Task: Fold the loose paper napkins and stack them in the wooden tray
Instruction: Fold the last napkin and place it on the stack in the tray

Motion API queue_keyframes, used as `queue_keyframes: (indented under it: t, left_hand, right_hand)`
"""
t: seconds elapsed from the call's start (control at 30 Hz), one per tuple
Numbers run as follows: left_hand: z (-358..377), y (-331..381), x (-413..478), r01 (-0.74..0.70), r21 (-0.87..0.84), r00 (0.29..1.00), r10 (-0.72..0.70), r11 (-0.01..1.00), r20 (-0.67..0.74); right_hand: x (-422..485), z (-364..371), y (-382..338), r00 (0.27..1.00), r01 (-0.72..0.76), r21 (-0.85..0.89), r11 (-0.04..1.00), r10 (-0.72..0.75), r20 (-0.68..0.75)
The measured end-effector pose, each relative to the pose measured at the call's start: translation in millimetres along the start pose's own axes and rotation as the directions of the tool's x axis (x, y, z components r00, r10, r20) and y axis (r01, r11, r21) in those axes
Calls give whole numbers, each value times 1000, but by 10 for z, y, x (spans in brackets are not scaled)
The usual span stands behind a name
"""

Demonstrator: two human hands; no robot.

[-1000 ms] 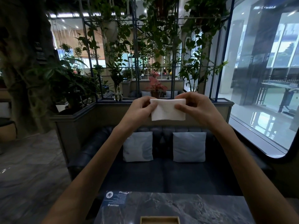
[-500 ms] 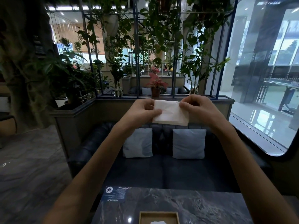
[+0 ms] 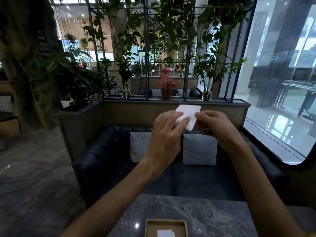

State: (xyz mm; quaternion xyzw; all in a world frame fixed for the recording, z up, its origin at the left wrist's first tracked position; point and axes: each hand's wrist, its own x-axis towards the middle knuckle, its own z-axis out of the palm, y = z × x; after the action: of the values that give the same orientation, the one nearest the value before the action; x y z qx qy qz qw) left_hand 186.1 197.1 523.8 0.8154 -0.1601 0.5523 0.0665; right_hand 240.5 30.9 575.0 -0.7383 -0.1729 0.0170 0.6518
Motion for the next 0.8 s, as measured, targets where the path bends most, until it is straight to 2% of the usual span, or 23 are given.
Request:
queue_keyframes:
  t: [0.07,0.1,0.13,0.17,0.2,0.23,0.27,0.3,0.37,0.43,0.5,0.7,0.8]
  left_hand:
    - [-33,51,-11,115,-72,993,-114,991,13]
    - [-69,57,-1,238,-182,971,-237,954,29]
    - [-109,47,25,402,-338,915,-390,851,105]
    - [-137,17,66,572,-471,817,-512,672,263]
    - [-134,-44,112,713,-537,696,-553,452,458]
    - [-114,-129,151,805,-542,578,-527,242,623]
    - [-82,-225,168,850,-519,494,-478,89,726]
    - [-43,-311,158,867,-498,446,-428,-12,787]
    - [24,-415,106,873,-464,395,-341,-151,853]
    - [94,-456,30,868,-448,361,-346,-216,866]
    - [202,-490,-67,865,-442,327,-402,-237,855]
    - [604,-605,-653,914,-343,194,-507,-218,840]
    - [792,-630,-1212,956,-168,35,-472,-242,881]
  right_hand:
    - [3,-22,18,998,59,13,998,-59,-30]
    - [5,-28,26,995,91,3,996,-91,-41]
    - [14,-40,45,992,114,-7,993,-114,-45]
    - [25,-52,65,991,130,-17,991,-130,-39]
    - [43,-64,92,990,140,-33,990,-141,-26]
    - [61,-69,124,989,145,-52,988,-146,-9]
    - [82,-71,162,989,147,-71,987,-146,11]
    - [102,-63,202,989,144,-80,986,-142,31]
    - [159,-38,303,991,129,-91,988,-124,51]
    - [220,-10,429,993,109,-107,988,-103,59]
    - [289,46,576,996,80,-118,990,-73,59]
    - [299,353,1270,986,-145,-26,989,147,84]
    - [152,526,1898,956,-285,-21,958,286,57]
